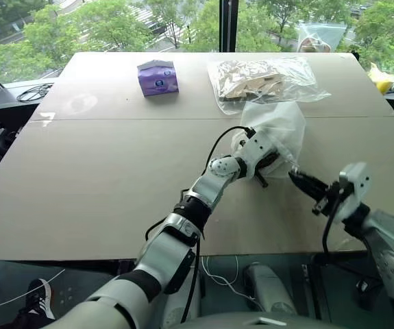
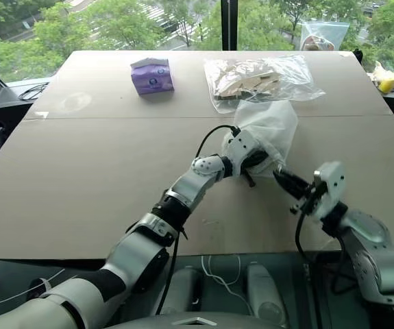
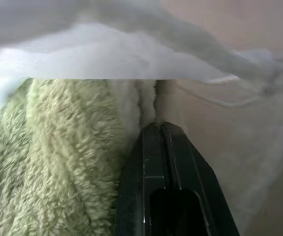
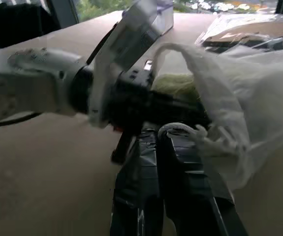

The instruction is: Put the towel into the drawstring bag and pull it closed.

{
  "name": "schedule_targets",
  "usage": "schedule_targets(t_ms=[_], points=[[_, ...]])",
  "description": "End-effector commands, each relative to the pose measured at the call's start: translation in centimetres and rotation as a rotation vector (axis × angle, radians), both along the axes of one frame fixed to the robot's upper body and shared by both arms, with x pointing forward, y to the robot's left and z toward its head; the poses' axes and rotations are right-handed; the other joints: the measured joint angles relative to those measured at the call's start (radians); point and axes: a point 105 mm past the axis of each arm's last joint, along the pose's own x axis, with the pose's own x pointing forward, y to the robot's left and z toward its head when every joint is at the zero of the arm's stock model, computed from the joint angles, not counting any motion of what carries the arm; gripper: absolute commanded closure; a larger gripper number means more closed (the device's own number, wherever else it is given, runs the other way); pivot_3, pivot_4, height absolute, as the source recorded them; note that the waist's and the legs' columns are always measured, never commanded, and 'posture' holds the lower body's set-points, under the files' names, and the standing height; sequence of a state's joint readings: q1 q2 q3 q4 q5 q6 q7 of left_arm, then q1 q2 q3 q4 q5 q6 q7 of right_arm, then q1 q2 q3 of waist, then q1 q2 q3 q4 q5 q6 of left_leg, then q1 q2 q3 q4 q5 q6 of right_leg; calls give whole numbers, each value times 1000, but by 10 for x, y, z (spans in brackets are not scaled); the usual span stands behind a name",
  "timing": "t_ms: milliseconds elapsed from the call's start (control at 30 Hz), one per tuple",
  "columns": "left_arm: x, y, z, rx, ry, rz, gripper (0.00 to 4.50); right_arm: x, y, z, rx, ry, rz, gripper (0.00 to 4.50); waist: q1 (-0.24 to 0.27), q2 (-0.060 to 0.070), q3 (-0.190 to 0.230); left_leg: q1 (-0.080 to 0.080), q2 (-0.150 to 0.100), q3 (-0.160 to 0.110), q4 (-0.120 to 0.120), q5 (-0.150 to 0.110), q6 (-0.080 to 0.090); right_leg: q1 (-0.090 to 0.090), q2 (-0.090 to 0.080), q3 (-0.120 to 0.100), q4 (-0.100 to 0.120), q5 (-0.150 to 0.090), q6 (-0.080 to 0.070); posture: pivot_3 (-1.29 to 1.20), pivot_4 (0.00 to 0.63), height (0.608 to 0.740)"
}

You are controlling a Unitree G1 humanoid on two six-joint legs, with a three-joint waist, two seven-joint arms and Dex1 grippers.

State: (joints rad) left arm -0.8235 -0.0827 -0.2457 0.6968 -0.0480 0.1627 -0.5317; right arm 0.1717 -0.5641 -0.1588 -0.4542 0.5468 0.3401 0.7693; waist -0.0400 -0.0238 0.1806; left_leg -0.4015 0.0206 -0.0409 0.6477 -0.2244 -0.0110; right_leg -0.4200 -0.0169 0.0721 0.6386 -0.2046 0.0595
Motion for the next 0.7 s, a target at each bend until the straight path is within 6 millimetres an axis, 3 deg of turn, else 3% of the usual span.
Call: schedule_targets(t_ms=[33,133,333,400,533,700], points=[[8,0,4,-65,65,68,4500,-24,9,-5,-105,21,164,4329,-3,0,0,0,0,1,0,0,0,0,0,0,0,0,0,0,150,740],[12,1,0,-34,58,93,4500,-46,4,-27,-194,155,270,4329,-1,-1,1,1,0,1,1,0,0,0,0,0,0,0,0,0,150,740],[14,-1,1,-43,63,105,4500,-67,-6,-40,-274,277,370,4329,-1,-3,2,1,0,1,1,0,0,0,0,0,0,0,0,0,150,740],[12,-3,0,-38,57,96,4500,-49,-16,-39,-323,185,275,4329,0,-5,2,1,0,1,1,0,0,0,0,0,-1,0,0,0,150,740],[10,-5,-1,-41,56,92,4500,-15,-21,-17,-242,34,90,4329,-1,-5,2,1,0,1,1,0,0,0,0,0,-2,0,0,0,150,740],[7,-6,-2,-44,56,86,4500,-9,-40,-18,-239,93,12,4329,3,-5,2,0,0,1,0,0,0,0,0,0,-2,0,0,0,150,740]])
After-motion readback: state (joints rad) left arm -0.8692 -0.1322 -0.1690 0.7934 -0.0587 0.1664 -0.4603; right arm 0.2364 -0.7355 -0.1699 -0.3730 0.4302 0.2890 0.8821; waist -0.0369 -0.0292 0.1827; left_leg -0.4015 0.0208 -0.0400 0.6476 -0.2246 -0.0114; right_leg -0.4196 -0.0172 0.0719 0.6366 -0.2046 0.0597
